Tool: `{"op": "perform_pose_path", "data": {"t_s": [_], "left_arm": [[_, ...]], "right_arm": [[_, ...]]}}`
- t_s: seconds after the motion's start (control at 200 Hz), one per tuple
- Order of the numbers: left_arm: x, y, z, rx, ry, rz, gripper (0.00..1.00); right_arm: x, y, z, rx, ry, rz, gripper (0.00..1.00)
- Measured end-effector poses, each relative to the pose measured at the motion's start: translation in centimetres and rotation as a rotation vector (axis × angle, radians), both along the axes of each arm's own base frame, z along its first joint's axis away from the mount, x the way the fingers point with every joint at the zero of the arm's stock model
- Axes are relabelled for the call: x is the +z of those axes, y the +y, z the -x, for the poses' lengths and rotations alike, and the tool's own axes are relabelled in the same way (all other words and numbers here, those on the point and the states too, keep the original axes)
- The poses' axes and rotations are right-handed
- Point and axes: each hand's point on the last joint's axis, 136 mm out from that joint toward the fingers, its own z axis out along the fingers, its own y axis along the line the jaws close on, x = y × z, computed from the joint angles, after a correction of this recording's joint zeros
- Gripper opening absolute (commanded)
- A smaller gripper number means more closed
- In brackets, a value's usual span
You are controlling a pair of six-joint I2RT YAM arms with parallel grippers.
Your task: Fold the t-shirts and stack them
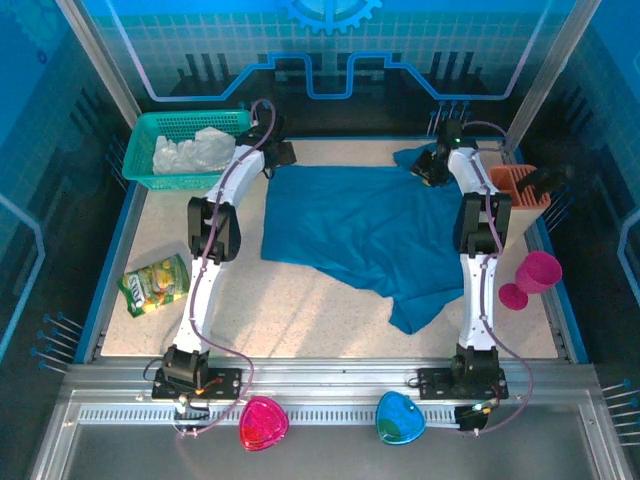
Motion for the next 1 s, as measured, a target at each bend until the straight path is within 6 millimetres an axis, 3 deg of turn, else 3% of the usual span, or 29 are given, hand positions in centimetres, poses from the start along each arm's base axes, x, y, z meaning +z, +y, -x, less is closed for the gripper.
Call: {"op": "perform_pose_path", "data": {"t_s": [0.095,0.22,0.335,0.415,0.465,0.58,0.726,0.916,1.001], "left_arm": [[2.2,-1.2,0.5,-0.043,-0.026,-0.010,0.84],[7.6,-2.8,2.5,-0.099,-0.085,-0.021,0.80],[12.9,-3.2,6.4,-0.119,-0.128,-0.007,0.69],[14.9,-2.8,9.6,-0.115,-0.135,0.014,0.64],[15.3,-2.5,11.3,-0.113,-0.127,0.028,0.58],[13.5,-2.3,13.9,-0.107,-0.064,0.067,0.46],[8.4,-3.5,14.9,-0.134,0.063,0.095,0.43],[2.0,-6.7,14.8,-0.184,0.195,0.100,0.42],[0.2,-8.1,14.2,-0.202,0.222,0.100,0.41]], "right_arm": [[1.1,0.9,2.0,0.080,0.014,0.054,0.57],[5.1,4.0,6.3,0.223,-0.010,0.124,0.59],[10.0,9.4,11.2,0.417,-0.105,0.198,0.58],[12.2,14.1,15.4,0.576,-0.176,0.229,0.57],[12.4,16.7,18.3,0.676,-0.200,0.236,0.56],[10.5,21.8,25.3,0.901,-0.183,0.234,0.52],[6.7,24.7,31.2,1.070,-0.090,0.240,0.49],[4.1,27.6,34.4,1.183,-0.040,0.251,0.48],[2.6,27.9,34.9,1.200,0.000,0.265,0.47]]}}
